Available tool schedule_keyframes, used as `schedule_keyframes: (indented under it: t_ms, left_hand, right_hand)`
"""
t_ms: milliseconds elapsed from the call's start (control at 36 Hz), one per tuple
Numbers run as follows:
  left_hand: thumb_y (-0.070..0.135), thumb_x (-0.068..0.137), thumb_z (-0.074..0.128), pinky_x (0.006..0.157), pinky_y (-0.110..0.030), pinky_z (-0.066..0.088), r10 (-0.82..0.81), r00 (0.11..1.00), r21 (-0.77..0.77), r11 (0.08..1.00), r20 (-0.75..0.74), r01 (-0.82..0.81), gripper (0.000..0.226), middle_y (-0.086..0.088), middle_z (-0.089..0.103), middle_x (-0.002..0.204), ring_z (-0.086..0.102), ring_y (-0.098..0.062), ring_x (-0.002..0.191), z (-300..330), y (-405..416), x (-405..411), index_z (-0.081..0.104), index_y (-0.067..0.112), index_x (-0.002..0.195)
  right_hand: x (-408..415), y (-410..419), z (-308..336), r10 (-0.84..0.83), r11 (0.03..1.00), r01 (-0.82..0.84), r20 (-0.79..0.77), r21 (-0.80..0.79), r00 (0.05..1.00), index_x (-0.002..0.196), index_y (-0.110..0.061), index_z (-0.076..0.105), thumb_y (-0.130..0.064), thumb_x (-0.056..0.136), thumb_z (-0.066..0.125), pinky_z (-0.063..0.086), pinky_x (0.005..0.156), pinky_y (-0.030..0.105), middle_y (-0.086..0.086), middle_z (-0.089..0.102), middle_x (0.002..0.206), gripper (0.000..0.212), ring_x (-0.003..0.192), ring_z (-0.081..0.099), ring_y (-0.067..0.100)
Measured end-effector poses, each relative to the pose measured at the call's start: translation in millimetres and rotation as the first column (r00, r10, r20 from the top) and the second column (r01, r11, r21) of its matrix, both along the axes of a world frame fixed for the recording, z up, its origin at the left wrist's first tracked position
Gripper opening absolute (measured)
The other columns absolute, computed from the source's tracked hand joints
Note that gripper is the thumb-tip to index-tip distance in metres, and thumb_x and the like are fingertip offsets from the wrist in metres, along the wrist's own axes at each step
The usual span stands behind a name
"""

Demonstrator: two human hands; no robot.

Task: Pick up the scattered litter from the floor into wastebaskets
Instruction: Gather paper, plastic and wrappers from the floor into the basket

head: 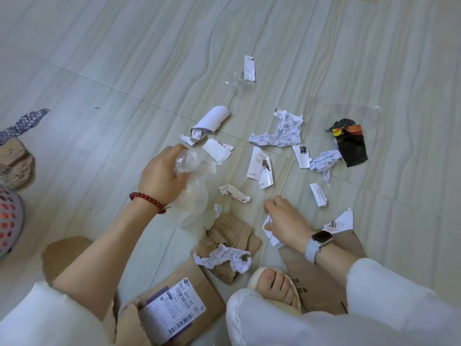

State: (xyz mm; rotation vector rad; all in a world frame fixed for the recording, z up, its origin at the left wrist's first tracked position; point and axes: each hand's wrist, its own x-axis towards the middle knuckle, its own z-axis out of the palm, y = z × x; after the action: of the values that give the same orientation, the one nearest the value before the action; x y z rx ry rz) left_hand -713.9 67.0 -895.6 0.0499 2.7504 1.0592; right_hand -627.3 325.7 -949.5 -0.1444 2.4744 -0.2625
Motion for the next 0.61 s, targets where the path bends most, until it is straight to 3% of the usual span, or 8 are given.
schedule_keyframes:
  t_ms: [56, 139, 222, 333, 417, 500, 556, 611]
  left_hand:
    - [0.016, 0.081, 0.068, 0.065, -0.04, 0.048, -0.031, 1.0, -0.062, 0.998, 0.003, 0.031, 0.021, -0.005, 0.057, 0.087, 0.056, -0.029, 0.074, -0.7, -5.1, 3.1, 0.059, 0.014, 0.1]
    - [0.018, 0.082, 0.066, 0.064, -0.038, 0.046, -0.016, 1.0, -0.123, 0.992, -0.006, 0.015, 0.02, -0.003, 0.056, 0.089, 0.054, -0.028, 0.074, -4.5, -13.1, 6.9, 0.059, 0.013, 0.1]
    - [0.019, 0.083, 0.065, 0.062, -0.038, 0.046, -0.003, 1.0, -0.204, 0.979, -0.016, -0.001, 0.019, -0.002, 0.055, 0.09, 0.055, -0.03, 0.074, -8.8, -18.7, 8.8, 0.058, 0.015, 0.1]
    - [0.01, 0.084, 0.056, 0.059, -0.031, 0.037, -0.004, 1.0, -0.269, 0.963, -0.018, -0.001, 0.023, -0.006, 0.057, 0.102, 0.053, -0.029, 0.072, -9.9, -20.5, 11.4, 0.057, 0.013, 0.107]
    - [0.006, 0.084, 0.052, 0.059, -0.03, 0.035, -0.017, 1.0, -0.304, 0.952, -0.019, 0.01, 0.026, -0.008, 0.057, 0.106, 0.052, -0.028, 0.072, -10.1, -21.7, 14.6, 0.057, 0.013, 0.108]
    - [0.005, 0.083, 0.051, 0.059, -0.031, 0.036, -0.009, 1.0, -0.319, 0.948, -0.01, 0.005, 0.027, -0.009, 0.057, 0.105, 0.054, -0.031, 0.073, -12.8, -24.0, 17.9, 0.056, 0.013, 0.108]
    - [0.006, 0.084, 0.05, 0.059, -0.031, 0.038, -0.015, 1.0, -0.329, 0.944, 0.0, 0.014, 0.027, -0.009, 0.057, 0.104, 0.055, -0.032, 0.074, -14.8, -24.0, 20.4, 0.056, 0.013, 0.109]
    - [0.006, 0.084, 0.05, 0.058, -0.031, 0.038, -0.024, 1.0, -0.335, 0.942, 0.015, 0.028, 0.026, -0.01, 0.057, 0.101, 0.055, -0.033, 0.072, -17.3, -24.6, 24.4, 0.056, 0.013, 0.108]
  right_hand:
    - [1.2, -1.8, 1.5, -0.008, 0.997, 0.006, -0.02, -0.073, 1.0, 0.104, -0.006, 0.048, -0.006, 0.083, 0.055, 0.038, 0.086, 0.034, 0.012, 0.05, 0.108, 0.023, 0.108, 0.045, 0.029]
    - [-1.2, -16.4, 20.4, -0.057, 0.946, 0.049, -0.015, -0.322, 0.998, 0.113, -0.009, 0.052, -0.014, 0.091, 0.05, 0.035, 0.087, 0.029, 0.01, 0.056, 0.111, 0.022, 0.109, 0.047, 0.023]
    - [-2.9, -38.9, 39.6, 0.07, 0.873, -0.035, 0.053, -0.486, 0.996, 0.115, -0.011, 0.058, -0.02, 0.094, 0.05, 0.035, 0.091, 0.027, 0.006, 0.059, 0.115, 0.025, 0.109, 0.051, 0.019]
    - [0.6, -60.1, 37.8, 0.313, 0.916, -0.252, 0.164, -0.311, 0.936, 0.117, -0.012, 0.053, -0.026, 0.093, 0.05, 0.037, 0.081, 0.031, 0.009, 0.058, 0.115, 0.028, 0.106, 0.052, 0.025]
    - [8.9, -69.6, 24.8, 0.468, 0.88, -0.443, 0.148, -0.173, 0.872, 0.11, -0.007, 0.046, -0.029, 0.087, 0.057, 0.043, 0.073, 0.038, 0.015, 0.058, 0.107, 0.034, 0.094, 0.056, 0.034]
    - [16.6, -76.1, 13.2, 0.526, 0.85, -0.515, 0.115, -0.112, 0.843, 0.109, -0.005, 0.043, -0.032, 0.083, 0.063, 0.04, 0.072, 0.038, 0.017, 0.056, 0.105, 0.043, 0.093, 0.055, 0.033]
    - [17.0, -76.9, 10.5, 0.53, 0.846, -0.524, 0.062, -0.098, 0.846, 0.109, -0.005, 0.043, -0.027, 0.085, 0.06, 0.034, 0.07, 0.037, 0.016, 0.054, 0.106, 0.037, 0.095, 0.054, 0.032]
    - [12.9, -75.9, 9.4, 0.532, 0.844, -0.528, 0.023, -0.095, 0.847, 0.109, -0.004, 0.045, -0.009, 0.087, 0.052, 0.029, 0.067, 0.035, 0.016, 0.052, 0.109, 0.023, 0.1, 0.052, 0.031]
